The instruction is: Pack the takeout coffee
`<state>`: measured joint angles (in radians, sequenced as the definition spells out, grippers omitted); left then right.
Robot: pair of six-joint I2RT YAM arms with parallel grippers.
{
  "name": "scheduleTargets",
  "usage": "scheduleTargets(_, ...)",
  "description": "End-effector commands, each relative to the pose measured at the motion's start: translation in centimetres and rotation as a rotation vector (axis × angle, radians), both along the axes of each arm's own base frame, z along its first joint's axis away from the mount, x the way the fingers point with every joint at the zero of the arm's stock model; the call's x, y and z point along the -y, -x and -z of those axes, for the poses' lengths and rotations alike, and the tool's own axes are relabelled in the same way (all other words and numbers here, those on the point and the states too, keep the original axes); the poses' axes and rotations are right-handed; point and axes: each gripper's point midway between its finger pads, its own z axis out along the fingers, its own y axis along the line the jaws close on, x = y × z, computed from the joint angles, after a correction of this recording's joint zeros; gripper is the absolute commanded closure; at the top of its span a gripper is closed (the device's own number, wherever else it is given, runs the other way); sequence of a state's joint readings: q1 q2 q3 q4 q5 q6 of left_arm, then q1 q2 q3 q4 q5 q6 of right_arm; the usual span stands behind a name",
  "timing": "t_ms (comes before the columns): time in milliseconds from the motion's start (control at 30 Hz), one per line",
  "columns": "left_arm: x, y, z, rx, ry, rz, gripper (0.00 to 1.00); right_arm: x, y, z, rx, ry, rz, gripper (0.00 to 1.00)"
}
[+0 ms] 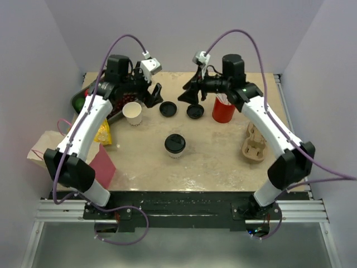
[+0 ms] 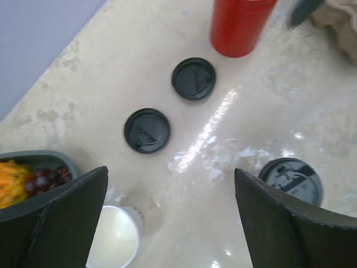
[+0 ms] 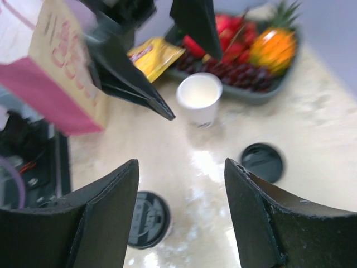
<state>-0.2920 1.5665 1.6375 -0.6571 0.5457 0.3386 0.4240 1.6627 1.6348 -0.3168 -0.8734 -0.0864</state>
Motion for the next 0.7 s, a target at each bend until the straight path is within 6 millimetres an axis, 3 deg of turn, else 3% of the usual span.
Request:
scheduleTargets(0, -3.2, -0.9, 1.9, -0.079, -0.178, -0.053, 0.02, 3.5, -3.0, -4.4, 0.201, 0.041, 0.262, 0.35)
scheduleTargets(33, -3.5, -1.2, 1.7, -0.06, -0.193, -0.064, 0.02, 4.5, -3.1, -3.5, 0.169, 0.093, 0.301, 0.36)
scheduleTargets(100, -3.8, -1.3, 1.4, -0.039, -0.195, -0.085, 0.02, 6.0, -3.2, -3.9, 0.203, 0.16, 0.322, 0.4)
scheduleTargets(133, -3.8, -1.2, 0.4, -0.008, -0.175, -0.098, 0.02, 7.2, -2.3, -2.8, 0.181, 0.236, 0.331, 0.44)
scheduleTargets(167, -3.8, -0.8, 1.2, -0.02, -0.172, -0.092, 0.02, 8.3, -1.9, -1.7, 0.192, 0.3, 0.341, 0.45)
scheduleTargets(200, -3.5, -1.0, 0.7, 0.011, -0.15, -0.089, 0.02, 9.6, -1.7, -0.8, 0.238, 0.38, 0.336, 0.46)
scheduleTargets(233, -3.4, -0.3, -0.2, 0.03, -0.121, -0.092, 0.02, 11.5, 0.0, 0.3, 0.211, 0.455, 0.333, 0.46)
scheduleTargets(267, -3.3, 0.2, 0.6, 0.016, -0.112, -0.083, 0.02, 14.1, 0.2, 2.2, 0.178, 0.529, 0.358, 0.46)
scheduleTargets(300, -2.9, 0.6, 0.3, 0.033, -0.087, -0.062, 0.02, 15.8, 0.9, 2.8, 0.191, 0.575, 0.348, 0.47)
scheduleTargets(333, -2.8, 1.2, -0.5, 0.053, -0.067, -0.059, 0.02, 17.5, 2.4, 3.0, 0.172, 0.602, 0.352, 0.48)
scheduleTargets(367, -2.8, 1.7, 0.3, 0.04, -0.063, -0.056, 0.02, 20.0, 2.7, 4.4, 0.132, 0.646, 0.388, 0.49)
scheduleTargets(467, -2.8, 1.9, -0.3, 0.053, -0.034, -0.073, 0.02, 24.2, 4.8, 6.2, 0.07, 0.734, 0.429, 0.52)
scheduleTargets(533, -2.7, 1.8, -0.5, 0.045, -0.011, -0.091, 0.02, 26.2, 5.1, 7.2, 0.039, 0.758, 0.498, 0.52)
scheduleTargets(567, -2.7, 1.7, -0.6, 0.044, -0.005, -0.097, 0.01, 27.7, 5.5, 8.7, -0.019, 0.78, 0.548, 0.52)
scheduleTargets(633, -2.9, 1.2, -0.4, 0.046, -0.015, -0.106, 0.01, 29.2, 5.7, 10.3, -0.128, 0.797, 0.649, 0.54)
scheduleTargets(667, -3.2, 0.8, -0.8, 0.056, -0.022, -0.121, 0.01, 30.8, 5.8, 10.9, -0.189, 0.792, 0.715, 0.54)
